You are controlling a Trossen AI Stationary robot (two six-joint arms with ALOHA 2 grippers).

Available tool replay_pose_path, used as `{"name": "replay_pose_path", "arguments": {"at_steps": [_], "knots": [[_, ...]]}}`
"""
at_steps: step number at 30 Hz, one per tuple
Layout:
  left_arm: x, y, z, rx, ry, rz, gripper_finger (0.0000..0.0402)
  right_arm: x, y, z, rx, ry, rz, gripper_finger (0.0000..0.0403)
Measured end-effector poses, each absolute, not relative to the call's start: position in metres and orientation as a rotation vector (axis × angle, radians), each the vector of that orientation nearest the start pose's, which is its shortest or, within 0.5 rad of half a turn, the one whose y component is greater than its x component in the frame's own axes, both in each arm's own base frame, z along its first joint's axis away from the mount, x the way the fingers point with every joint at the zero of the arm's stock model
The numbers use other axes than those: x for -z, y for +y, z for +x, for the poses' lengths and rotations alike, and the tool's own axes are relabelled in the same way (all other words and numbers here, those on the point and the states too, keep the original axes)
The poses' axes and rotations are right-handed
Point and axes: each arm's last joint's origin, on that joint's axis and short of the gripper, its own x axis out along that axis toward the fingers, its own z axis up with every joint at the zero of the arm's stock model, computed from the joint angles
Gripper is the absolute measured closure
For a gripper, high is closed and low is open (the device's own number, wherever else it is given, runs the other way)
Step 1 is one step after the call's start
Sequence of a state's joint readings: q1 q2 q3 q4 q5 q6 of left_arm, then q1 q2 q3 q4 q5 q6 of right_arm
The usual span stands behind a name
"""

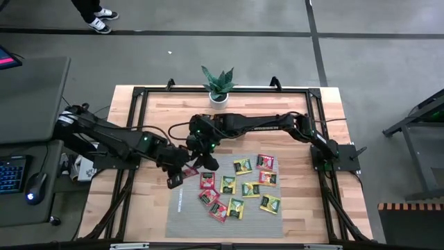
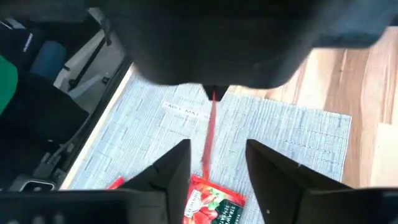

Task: Pick & Place Tea
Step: Put the red tea bag into the middle section of the wooden organizer

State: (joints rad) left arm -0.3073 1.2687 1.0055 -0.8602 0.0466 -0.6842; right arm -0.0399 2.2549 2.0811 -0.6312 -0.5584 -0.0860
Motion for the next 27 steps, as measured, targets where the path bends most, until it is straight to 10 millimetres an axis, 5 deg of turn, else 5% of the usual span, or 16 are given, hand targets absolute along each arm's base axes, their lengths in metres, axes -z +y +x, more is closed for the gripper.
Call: {"name": "replay_pose_path", "arguments": {"at_steps": [9,27], "knots": [[-0.281,-0.070,0.223,-0.163,1.167,-0.408,0.0401,-0.260,0.002,0.503,-0.548,0.747,0.182,0.0214],[-0.287,-0.069,0.226,-0.225,1.106,-0.422,0.0401,-0.261,0.003,0.503,-0.521,0.749,0.172,0.0257]]}}
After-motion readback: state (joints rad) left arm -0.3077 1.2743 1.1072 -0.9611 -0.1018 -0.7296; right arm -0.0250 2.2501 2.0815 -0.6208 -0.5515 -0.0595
